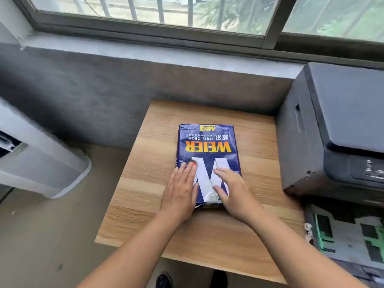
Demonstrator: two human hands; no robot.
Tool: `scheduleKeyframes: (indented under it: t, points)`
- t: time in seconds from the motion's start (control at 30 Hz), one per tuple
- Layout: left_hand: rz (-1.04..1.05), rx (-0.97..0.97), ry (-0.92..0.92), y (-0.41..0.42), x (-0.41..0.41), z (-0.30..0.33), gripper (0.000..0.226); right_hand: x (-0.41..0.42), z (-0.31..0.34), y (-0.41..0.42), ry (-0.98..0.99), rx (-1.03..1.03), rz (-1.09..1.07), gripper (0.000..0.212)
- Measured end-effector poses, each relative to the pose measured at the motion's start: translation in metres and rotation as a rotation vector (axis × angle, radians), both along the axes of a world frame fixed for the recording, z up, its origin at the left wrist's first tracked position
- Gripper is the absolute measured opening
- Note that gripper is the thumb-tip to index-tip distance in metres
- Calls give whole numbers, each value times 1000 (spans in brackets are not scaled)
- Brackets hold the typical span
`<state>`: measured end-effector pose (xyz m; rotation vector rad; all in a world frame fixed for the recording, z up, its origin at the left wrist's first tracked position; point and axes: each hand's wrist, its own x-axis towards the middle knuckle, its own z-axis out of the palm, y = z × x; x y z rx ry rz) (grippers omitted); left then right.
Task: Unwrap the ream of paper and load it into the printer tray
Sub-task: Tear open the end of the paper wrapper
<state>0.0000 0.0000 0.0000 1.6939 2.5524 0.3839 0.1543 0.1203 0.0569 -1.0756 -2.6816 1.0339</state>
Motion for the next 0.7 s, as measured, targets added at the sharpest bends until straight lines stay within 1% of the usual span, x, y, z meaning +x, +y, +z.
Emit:
scheduleKeyframes:
  t: [0.03, 0.07, 0.13, 0.23, 0.3, 0.4, 0.47, 0.53, 0.6, 0.7]
  points:
    - [-2, -27, 9, 2, 1, -8, 59, -3, -15, -3, -79, 57, 43, 54]
    - [2, -32, 2, 4, 1, -14, 60, -6, -26, -5, -118, 131, 84, 58]
    - [-14, -35, 24, 3, 5, -32, 60, -7, -50, -14, -164, 213, 156, 60]
    - [-7, -45, 5, 1, 11, -47, 59, -12, -76, -19, -189, 369, 179, 58]
    - [14, -51, -6, -2, 13, -53, 60, -17, -79, -19, -165, 414, 136, 51]
    - [30, -60, -11, -2, 16, -53, 59, -24, -80, -17, -61, 463, 77, 24]
    - [33, -62, -16, 0, 15, -53, 58, -28, -80, -14, -31, 416, 29, 11]
    - [36, -50, -37, -1, 15, -54, 57, -29, -82, -9, -32, 367, -9, 5]
    - [28, -48, -42, -2, 15, -55, 58, -31, -84, -1, -35, 346, -8, 8]
    - [16, -48, -57, -3, 13, -55, 58, -35, -79, 10, -19, 234, -6, 8]
